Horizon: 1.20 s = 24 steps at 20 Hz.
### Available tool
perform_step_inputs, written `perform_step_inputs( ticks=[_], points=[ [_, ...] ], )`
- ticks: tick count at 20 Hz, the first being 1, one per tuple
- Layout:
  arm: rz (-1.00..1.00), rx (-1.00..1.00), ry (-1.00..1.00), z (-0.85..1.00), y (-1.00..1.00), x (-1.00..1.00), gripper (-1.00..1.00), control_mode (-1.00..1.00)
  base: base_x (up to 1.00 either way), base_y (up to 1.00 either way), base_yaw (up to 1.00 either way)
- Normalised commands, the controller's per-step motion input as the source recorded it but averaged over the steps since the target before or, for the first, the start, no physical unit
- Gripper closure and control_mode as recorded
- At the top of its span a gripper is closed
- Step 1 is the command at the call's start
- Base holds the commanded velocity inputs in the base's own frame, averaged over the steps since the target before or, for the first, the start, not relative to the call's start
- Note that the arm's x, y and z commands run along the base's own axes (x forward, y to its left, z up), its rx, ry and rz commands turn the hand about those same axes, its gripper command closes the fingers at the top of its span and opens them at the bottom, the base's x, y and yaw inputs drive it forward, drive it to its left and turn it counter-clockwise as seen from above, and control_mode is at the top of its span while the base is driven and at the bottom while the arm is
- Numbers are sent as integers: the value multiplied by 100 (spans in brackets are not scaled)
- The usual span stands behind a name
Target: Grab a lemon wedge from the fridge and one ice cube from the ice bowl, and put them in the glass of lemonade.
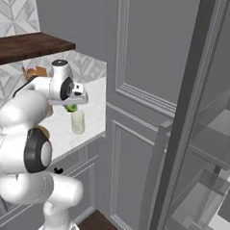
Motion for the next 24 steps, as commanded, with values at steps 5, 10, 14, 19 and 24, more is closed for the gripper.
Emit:
perform_step_inputs(
  ticks=[5,10,14,19,24],
  points=[
    [1,0,1,-7,6,5,100,-100,0,0,0],
    [0,0,0,-5,17,0,100,-100,0,0,0],
    [0,0,0,0,8,1,100,-100,0,0,0],
    [0,0,1,0,0,30,100,-100,0,0,0],
    [0,0,4,-2,-4,40,100,-100,0,0,0]
  ],
)
